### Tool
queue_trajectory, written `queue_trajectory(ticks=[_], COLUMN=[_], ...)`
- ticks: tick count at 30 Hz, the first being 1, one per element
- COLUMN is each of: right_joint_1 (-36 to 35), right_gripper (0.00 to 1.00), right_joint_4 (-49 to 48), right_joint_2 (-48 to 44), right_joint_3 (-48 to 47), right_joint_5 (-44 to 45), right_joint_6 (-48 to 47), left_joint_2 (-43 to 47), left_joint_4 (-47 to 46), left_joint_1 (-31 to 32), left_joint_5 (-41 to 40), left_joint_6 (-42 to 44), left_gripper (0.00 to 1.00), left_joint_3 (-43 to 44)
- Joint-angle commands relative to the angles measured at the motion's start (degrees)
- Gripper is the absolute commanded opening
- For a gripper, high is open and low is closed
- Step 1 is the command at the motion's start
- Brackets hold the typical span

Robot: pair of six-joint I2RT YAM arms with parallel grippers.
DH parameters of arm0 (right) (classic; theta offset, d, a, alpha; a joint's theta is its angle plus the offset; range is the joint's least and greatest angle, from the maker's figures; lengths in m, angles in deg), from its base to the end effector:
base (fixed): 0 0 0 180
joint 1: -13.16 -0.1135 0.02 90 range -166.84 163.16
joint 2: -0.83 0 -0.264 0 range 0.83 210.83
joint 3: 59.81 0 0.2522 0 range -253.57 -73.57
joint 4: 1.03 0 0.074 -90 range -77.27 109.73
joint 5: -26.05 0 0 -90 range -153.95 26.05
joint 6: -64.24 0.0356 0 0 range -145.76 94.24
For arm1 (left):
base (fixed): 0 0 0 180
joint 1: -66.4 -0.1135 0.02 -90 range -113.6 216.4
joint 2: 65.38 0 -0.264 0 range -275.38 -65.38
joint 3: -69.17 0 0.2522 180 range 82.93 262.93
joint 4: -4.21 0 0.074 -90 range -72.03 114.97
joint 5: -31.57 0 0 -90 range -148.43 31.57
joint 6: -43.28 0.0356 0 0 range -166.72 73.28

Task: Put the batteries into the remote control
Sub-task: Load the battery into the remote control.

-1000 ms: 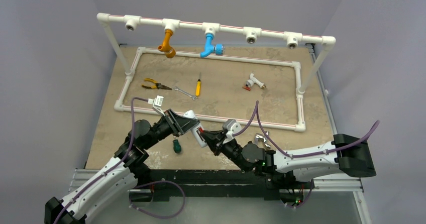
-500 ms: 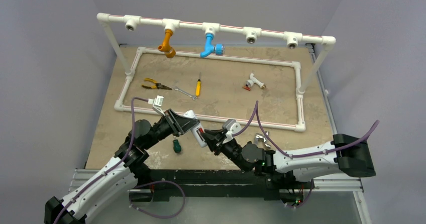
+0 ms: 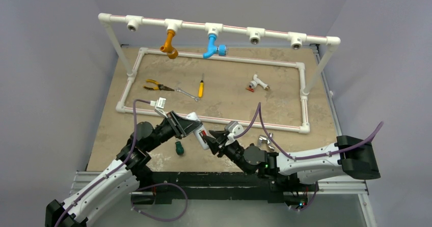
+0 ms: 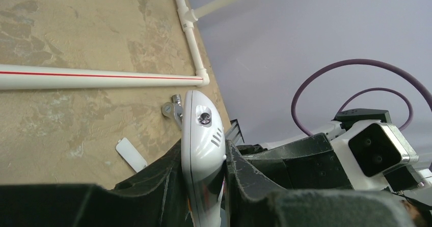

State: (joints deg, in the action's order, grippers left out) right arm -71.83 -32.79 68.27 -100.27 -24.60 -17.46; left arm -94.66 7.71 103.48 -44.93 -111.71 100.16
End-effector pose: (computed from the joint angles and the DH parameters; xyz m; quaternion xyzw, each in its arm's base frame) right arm 0.0439 0.2417 0.2513 -0.2011 0.6537 0.3474 0.6415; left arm 0.1150 -0.0973 0.2467 -0.0926 0.7118 -0.5905 0.3690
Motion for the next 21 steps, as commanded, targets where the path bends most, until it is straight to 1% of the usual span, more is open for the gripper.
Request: queue_trajectory(ticks=[1, 6, 11, 13, 15, 17, 19, 20, 21], right_joint_1=[0.27, 0.34, 0.32, 0.36, 0.79, 1.5, 3.82, 6.43, 9.23], right_gripper=[0.33, 0.38, 0.42, 0.46, 0.46, 0.46, 0.45, 0.44, 0.43], right_joint_4=[0.16, 0.5, 0.93, 2.75, 8.12, 14.27, 20.46, 23.91, 27.74], right_joint_2=[-1.43, -2.6, -5.04, -6.86, -8.64, -10.1, -13.3, -14.88, -16.42], right_joint_3=[0.17, -0.32, -1.82, -2.63, -4.38, -6.14, -7.23, -7.38, -7.4], right_joint_5=[-0.31, -3.43, -8.39, -9.99, -12.67, -17.08, -23.74, -32.18, -38.71], right_joint_6=[-1.57, -4.26, -10.59, -13.2, -15.96, -19.38, -22.02, -22.26, -22.36], left_joint_2=[0.73, 0.53, -1.44, -1.99, -2.61, -3.35, -4.52, -5.02, -5.65], left_joint_4=[-3.75, -3.72, -3.97, -4.11, -4.44, -4.9, -5.41, -5.8, -6.69], left_joint_1=[-0.24, -0.19, -0.25, -0.2, -0.25, -0.2, -0.23, -0.2, -0.16], left_joint_5=[0.99, 0.89, 1.75, 2.32, 3.26, 4.87, 6.89, 7.65, 8.96], left_joint_6=[-0.79, -0.75, -0.25, -0.14, -0.05, 0.16, 0.53, 0.59, 0.55], left_gripper=[0.0, 0.0, 0.0, 0.0, 0.0, 0.0, 0.0, 0.0, 0.0], left_joint_3=[-0.17, -0.92, -1.24, -1.32, -1.33, -1.33, -1.12, -1.07, -1.18])
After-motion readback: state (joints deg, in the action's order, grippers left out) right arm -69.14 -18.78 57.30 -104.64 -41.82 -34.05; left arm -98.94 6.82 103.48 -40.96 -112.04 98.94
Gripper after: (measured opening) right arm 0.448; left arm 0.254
